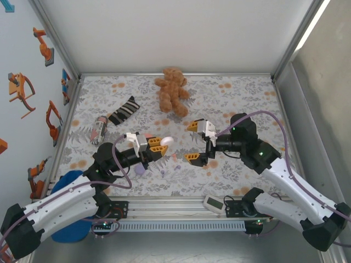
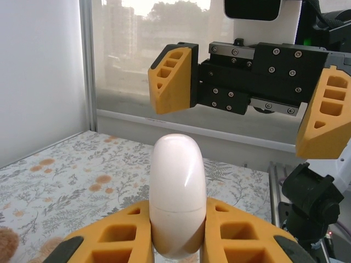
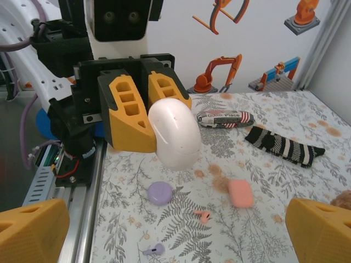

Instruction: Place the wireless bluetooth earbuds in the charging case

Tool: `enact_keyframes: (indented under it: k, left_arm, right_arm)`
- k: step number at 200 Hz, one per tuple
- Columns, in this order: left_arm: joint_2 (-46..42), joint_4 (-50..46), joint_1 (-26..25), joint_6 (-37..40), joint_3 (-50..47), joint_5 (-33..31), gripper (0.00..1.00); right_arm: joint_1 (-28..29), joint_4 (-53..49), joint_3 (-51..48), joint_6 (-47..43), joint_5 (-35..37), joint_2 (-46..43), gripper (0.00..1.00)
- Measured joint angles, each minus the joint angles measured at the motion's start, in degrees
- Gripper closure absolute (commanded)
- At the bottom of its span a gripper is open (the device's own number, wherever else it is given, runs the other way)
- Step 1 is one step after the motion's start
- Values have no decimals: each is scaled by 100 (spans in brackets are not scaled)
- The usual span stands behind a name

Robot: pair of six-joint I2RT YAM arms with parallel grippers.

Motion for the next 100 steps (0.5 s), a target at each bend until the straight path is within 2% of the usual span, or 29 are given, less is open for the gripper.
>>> enact_keyframes:
  k: [100]
  left_arm:
    - [-118,-66,0,94,-2,37,100]
  right_arm:
    - [0,330,-9,-59,-750,348,9]
